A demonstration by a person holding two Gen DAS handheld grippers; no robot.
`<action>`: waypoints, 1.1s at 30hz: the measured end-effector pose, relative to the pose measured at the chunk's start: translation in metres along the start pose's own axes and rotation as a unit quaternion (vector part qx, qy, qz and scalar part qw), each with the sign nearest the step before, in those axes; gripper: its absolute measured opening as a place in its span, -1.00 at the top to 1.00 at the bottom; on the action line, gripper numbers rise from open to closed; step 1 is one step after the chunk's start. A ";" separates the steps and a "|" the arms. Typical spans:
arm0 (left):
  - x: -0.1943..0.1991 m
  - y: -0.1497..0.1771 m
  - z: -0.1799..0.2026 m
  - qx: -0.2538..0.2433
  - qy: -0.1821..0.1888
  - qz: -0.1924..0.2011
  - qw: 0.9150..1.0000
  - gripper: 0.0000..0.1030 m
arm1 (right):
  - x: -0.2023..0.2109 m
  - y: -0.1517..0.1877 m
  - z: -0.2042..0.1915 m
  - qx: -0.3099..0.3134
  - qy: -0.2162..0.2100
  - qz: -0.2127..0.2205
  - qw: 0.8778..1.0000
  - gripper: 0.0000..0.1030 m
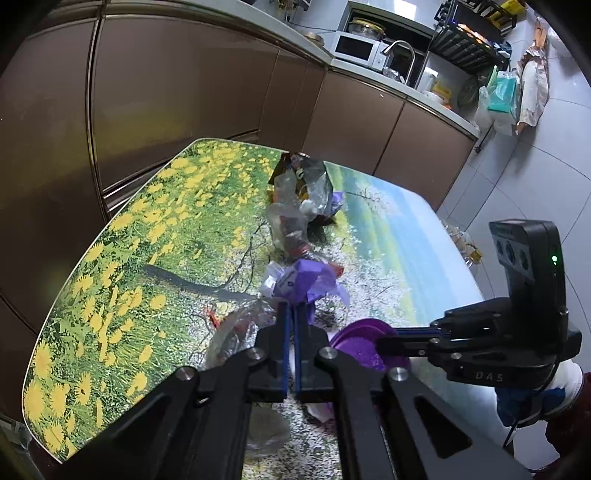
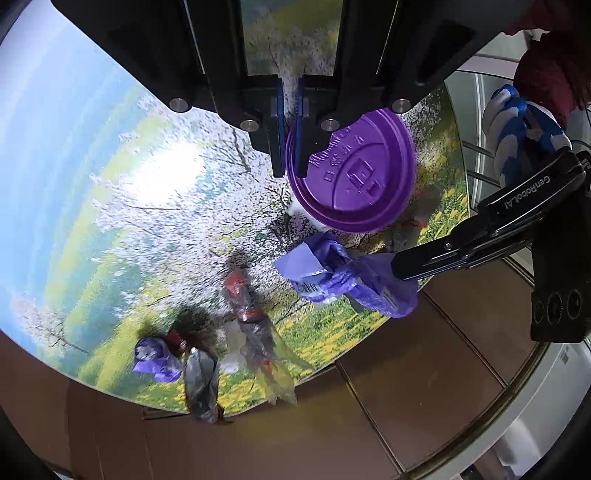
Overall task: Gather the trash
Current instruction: 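Grasp the purple wrapper with the left gripper while the right gripper grasps the purple lid, then carry purple wrapper and purple lid to the bin and release both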
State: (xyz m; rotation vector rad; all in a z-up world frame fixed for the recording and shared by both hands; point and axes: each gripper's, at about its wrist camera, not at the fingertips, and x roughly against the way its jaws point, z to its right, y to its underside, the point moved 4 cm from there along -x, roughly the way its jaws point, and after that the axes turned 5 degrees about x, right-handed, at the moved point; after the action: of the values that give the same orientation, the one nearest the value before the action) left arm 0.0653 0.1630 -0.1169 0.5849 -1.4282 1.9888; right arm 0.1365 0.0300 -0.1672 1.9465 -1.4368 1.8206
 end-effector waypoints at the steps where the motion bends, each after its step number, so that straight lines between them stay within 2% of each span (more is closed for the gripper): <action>1: 0.001 0.000 0.001 0.000 0.001 0.002 1.000 1.00 | 0.006 0.002 0.001 -0.001 0.004 0.004 1.000 0.91; 13: 0.028 -0.012 0.033 -0.022 0.003 0.031 0.999 1.00 | 0.076 0.031 0.045 -0.057 0.034 0.059 0.996 0.91; 23: 0.039 -0.034 0.059 -0.018 0.031 0.039 0.999 1.00 | 0.121 0.046 0.079 -0.099 0.048 0.110 0.988 0.91; 27: 0.038 -0.044 0.064 0.004 0.063 0.034 0.997 1.00 | 0.134 0.057 0.092 -0.114 0.052 0.121 0.985 0.91; 33: 0.007 -0.031 0.074 0.000 0.062 -0.002 0.998 1.00 | 0.142 0.068 0.105 -0.132 0.057 0.129 0.981 0.91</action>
State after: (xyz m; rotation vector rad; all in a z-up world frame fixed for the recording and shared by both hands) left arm 0.0822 0.1018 -0.0673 0.4563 -1.3508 1.9856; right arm 0.1416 -0.1512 -0.1121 1.5658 -1.8535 1.6970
